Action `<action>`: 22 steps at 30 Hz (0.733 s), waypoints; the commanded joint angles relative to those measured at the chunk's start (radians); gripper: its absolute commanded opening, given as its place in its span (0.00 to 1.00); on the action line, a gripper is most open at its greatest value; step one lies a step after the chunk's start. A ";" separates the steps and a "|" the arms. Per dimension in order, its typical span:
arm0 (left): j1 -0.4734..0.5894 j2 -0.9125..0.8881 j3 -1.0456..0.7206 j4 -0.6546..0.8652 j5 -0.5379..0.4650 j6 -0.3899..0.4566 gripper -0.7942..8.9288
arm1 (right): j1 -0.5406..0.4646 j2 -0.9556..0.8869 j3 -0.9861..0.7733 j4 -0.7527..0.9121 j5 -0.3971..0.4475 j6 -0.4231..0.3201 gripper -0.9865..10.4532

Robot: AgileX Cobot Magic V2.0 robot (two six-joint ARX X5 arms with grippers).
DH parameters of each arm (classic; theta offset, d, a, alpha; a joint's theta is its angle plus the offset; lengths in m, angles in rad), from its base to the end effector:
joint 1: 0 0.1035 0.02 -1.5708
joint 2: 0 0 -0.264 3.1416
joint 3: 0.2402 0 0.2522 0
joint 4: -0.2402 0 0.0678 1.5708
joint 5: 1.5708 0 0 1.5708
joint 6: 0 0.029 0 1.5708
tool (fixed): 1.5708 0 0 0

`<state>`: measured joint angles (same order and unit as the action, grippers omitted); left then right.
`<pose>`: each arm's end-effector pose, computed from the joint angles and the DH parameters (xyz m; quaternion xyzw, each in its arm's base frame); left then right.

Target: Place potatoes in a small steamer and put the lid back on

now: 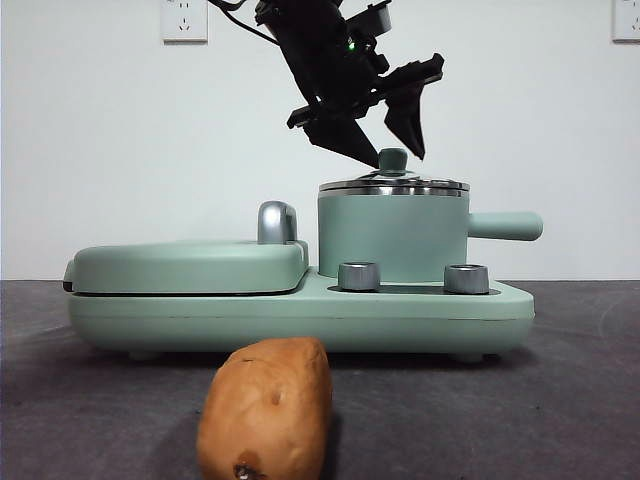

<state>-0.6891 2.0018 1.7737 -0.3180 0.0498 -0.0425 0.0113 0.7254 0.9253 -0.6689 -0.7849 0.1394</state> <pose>0.3581 -0.2969 0.2962 0.0656 0.2633 -0.3422 0.8996 0.1292 0.0220 0.3462 0.1499 0.2409 0.3612 0.8883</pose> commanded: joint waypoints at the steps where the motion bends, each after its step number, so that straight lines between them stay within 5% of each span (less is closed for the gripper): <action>1: -0.002 0.026 0.030 -0.001 -0.002 -0.004 0.32 | 0.001 0.006 0.019 0.010 0.000 0.010 0.52; 10: -0.002 0.026 0.030 0.003 -0.002 -0.002 0.10 | 0.001 0.006 0.019 0.010 0.000 0.010 0.52; 22: 0.000 -0.008 0.120 -0.033 -0.002 0.002 0.10 | 0.001 0.006 0.019 0.009 0.000 0.010 0.52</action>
<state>-0.6834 2.0033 1.8431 -0.3737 0.0475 -0.0418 0.0113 0.7254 0.9253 -0.6689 -0.7849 0.1394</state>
